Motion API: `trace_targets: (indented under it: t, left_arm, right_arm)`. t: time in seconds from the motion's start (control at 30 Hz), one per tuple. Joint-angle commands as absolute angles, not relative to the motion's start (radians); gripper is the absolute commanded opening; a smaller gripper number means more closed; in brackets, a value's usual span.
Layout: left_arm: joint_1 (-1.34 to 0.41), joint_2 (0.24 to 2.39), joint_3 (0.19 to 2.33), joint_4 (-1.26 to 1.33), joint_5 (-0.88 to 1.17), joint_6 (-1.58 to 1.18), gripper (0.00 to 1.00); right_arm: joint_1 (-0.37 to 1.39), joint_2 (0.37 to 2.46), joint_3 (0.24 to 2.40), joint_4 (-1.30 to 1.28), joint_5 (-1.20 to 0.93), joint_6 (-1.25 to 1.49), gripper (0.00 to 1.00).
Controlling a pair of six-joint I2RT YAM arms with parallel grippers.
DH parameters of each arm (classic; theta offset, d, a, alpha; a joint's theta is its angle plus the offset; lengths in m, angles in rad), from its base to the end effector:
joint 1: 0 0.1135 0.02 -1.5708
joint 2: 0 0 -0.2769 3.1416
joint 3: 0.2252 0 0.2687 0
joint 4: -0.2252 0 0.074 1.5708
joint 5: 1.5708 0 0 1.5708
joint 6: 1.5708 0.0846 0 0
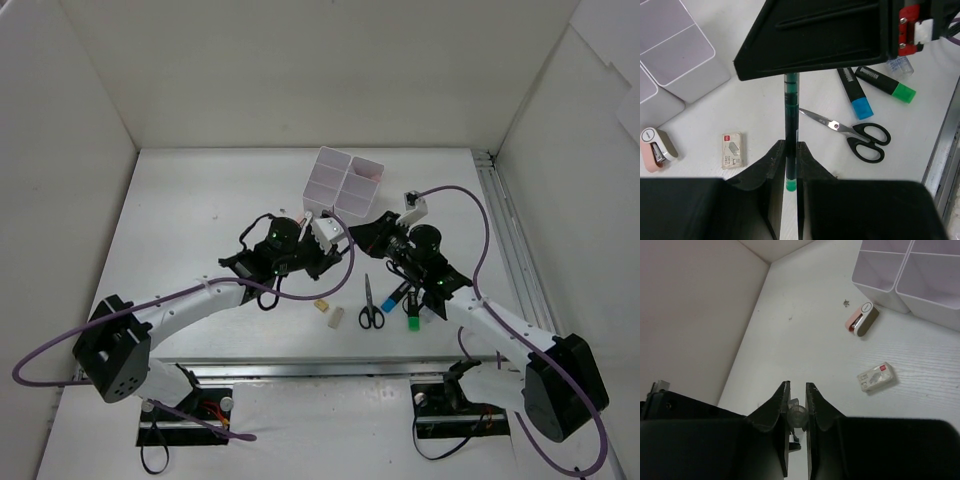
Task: Sort the stationery into containers
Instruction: Place the pen in the storage box.
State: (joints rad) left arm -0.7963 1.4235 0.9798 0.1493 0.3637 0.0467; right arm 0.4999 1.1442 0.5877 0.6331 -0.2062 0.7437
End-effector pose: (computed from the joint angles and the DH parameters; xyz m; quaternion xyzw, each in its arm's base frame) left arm 0.2499 -0.2985 0.2847 0.4215 0.6767 -0.3497 0.4921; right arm 0.2689 0.1666 0.2902 0.0072 0.6801 0.4819 0.5524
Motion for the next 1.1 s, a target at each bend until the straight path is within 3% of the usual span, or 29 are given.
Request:
trace_targets:
  t: [0.0, 0.1, 0.23, 0.4, 0.67, 0.9, 1.07]
  left_arm:
    - [-0.795, 1.367, 0.988, 0.245, 0.393, 0.035, 0.00]
    - [-0.795, 1.348, 1.002, 0.213, 0.361, -0.015, 0.08]
    - [-0.747, 1.237, 0.957, 0.218, 0.333, -0.066, 0.99]
    - [-0.649, 1.073, 0.830, 0.192, 0.270, -0.123, 0.99]
    - [-0.520, 0.812, 0.670, 0.104, 0.192, -0.190, 0.99]
    - [-0.469, 0.765, 0.633, 0.065, 0.183, -0.198, 0.99]
    - [-0.422, 0.795, 0.647, 0.041, 0.209, -0.207, 0.99]
  right_arm:
    - [0.514, 1.149, 0.656, 0.742, -0.167, 0.724, 0.02]
    - [0.514, 1.146, 0.679, 0.741, -0.155, 0.689, 0.00]
    - [0.505, 1.160, 0.745, 0.739, -0.086, 0.602, 0.00]
    - [0.436, 1.265, 0.917, 0.738, 0.080, 0.364, 0.00]
    - [0.322, 1.656, 1.262, 0.750, 0.069, 0.023, 0.00]
    - [0.299, 1.879, 1.498, 0.776, 0.020, -0.072, 0.00]
    - [0.301, 1.953, 1.531, 0.784, 0.020, -0.057, 0.00]
